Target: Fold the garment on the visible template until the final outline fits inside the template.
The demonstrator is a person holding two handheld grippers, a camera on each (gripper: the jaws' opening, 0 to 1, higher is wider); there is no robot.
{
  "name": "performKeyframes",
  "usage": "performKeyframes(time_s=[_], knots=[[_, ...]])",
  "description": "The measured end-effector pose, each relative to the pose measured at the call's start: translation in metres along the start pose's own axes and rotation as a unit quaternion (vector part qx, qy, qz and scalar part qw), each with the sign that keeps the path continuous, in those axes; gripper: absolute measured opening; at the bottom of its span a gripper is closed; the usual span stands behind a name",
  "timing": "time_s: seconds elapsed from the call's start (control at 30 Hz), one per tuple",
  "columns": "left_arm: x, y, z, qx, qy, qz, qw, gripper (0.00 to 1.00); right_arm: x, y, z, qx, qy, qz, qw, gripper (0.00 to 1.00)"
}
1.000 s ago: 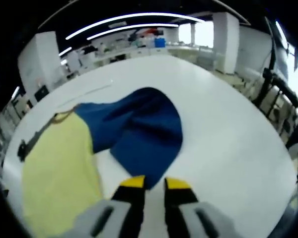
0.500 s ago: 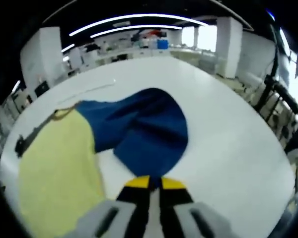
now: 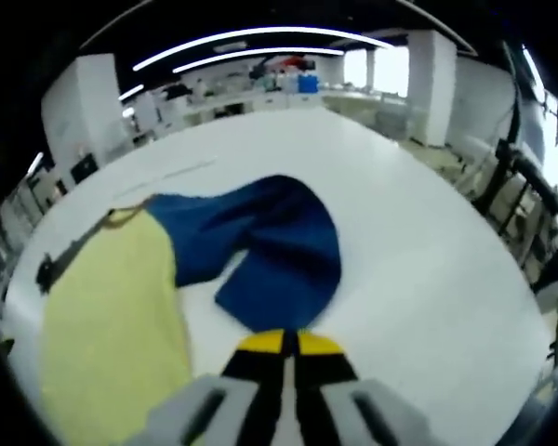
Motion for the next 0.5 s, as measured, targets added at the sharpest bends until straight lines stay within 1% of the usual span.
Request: performKeyframes(time_s=[0.07,0.13,0.2,0.3,0.37,0.4,0.5], knots=[[0.000,0.000,0.000,0.001,0.000,0.002,1.0000,0.88,-0.003,0.004,-0.001,-0.006,0.000,-0.003,1.0000,0.00],[0.000,0.001,0.000,0.003,0.001,0.005,1.0000,0.88,-0.002,0.009,-0.003,-0.020,-0.002,-0.007,0.9998,0.00],[0.000,0.001,-0.001,0.006,0.000,0.006,1.0000,0.88,-0.009,0.012,-0.002,-0.026,-0.003,-0.010,0.9996,0.00],[0.000,0.002,0.000,0.008,-0.001,0.006,0.9999,0.89,-0.013,0.011,-0.002,-0.035,-0.002,-0.019,0.9992,0.00],[0.000,0.002,0.000,0.008,-0.003,0.007,0.9999,0.88,-0.016,0.015,-0.004,-0.046,-0.007,-0.024,0.9986,0.00],[0.000,0.002,0.001,0.008,-0.003,0.007,0.9999,0.88,-0.021,0.016,-0.004,-0.050,-0.006,-0.026,0.9984,0.00],[-0.001,0.004,0.002,0.009,-0.006,0.008,0.9999,0.88,-0.026,0.019,-0.009,-0.054,-0.002,-0.029,0.9981,0.00]])
Point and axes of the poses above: the point that each gripper's makers call its tool centre point, and the gripper's own axes: x roughly forward along the fingers, y roughly to its right, z roughly out of its underside, the point moved 2 cm from there along -x, roughly backward along the fingers, and after that the axes turned 4 degrees about z, right-handed, at the moved point
